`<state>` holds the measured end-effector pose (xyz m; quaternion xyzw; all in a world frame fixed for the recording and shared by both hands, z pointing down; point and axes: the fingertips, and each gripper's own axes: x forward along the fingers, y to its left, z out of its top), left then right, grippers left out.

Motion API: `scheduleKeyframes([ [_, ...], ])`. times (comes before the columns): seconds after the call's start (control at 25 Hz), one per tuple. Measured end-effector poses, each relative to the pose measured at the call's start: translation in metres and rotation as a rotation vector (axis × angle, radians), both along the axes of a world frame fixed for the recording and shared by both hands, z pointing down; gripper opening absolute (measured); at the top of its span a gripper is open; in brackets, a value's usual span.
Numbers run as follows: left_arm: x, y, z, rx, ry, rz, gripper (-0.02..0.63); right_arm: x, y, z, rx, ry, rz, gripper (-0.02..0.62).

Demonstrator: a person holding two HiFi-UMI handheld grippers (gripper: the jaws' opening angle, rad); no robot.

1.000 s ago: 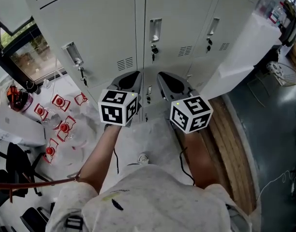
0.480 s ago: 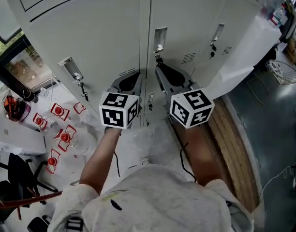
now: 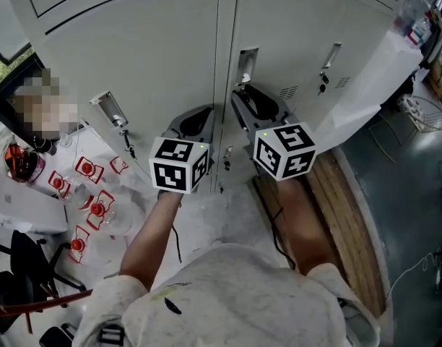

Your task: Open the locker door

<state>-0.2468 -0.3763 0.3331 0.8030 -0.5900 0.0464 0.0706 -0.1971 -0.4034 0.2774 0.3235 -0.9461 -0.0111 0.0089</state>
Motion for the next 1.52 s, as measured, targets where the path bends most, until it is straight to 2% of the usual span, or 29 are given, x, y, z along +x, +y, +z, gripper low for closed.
scheduleKeyframes([
  [0.48, -0.006, -0.015, 0.001, -0.003, -0.015, 0.003, 0.006, -0.012, -0.029, -0.013, 0.005, -0.031, 0.003, 0.160],
  [0.96, -0.014, -0.017, 0.008, -0.020, -0.029, -0.010, 0.006, -0.029, -0.036, -0.014, -0.002, -0.057, -0.029, 0.161],
  [1.52, -0.013, -0.010, 0.012, -0.032, -0.029, -0.005, 0.006, -0.025, -0.031, -0.012, -0.004, -0.052, -0.023, 0.161],
])
